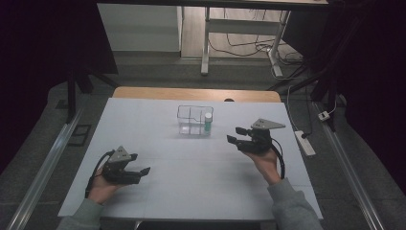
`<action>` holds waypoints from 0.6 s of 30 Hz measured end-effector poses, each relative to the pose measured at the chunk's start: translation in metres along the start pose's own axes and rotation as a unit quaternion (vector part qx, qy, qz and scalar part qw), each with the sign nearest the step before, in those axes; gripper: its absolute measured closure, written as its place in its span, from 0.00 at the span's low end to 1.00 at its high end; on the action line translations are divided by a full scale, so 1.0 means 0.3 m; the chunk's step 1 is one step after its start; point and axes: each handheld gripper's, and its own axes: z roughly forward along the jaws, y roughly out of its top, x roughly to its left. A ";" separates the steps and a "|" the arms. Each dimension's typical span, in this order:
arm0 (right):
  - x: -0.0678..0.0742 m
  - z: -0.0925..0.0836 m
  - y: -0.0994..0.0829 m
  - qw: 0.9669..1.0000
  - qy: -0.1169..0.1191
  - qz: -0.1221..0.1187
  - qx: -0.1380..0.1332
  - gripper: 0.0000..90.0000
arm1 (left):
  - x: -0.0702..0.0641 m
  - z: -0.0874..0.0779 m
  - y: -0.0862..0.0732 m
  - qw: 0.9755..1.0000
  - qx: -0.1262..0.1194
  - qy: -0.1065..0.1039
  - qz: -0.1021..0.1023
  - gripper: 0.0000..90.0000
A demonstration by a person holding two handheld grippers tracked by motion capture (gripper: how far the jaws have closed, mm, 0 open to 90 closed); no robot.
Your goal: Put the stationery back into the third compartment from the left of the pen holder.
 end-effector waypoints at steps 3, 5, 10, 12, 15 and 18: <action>0.000 -0.049 -0.053 1.000 -0.006 -0.003 0.011 0.47 | -0.001 0.001 0.000 1.000 0.000 -0.001 0.001 0.25; 0.002 -0.080 -0.085 1.000 -0.014 -0.008 0.018 0.46 | -0.002 0.002 0.001 1.000 0.000 -0.001 0.001 0.25; -0.005 -0.141 -0.157 1.000 -0.014 0.001 0.026 0.44 | -0.006 -0.002 0.003 1.000 -0.004 -0.004 0.000 0.25; -0.006 -0.159 -0.183 0.999 -0.016 0.001 0.031 0.43 | -0.006 -0.002 0.003 1.000 -0.003 -0.005 0.001 0.25; -0.010 -0.187 -0.218 0.999 -0.022 -0.003 0.036 0.42 | -0.006 -0.001 0.003 1.000 -0.002 -0.004 0.002 0.25; -0.018 -0.219 -0.243 0.999 -0.024 0.000 0.039 0.41 | -0.012 -0.001 0.003 1.000 -0.002 -0.005 0.002 0.25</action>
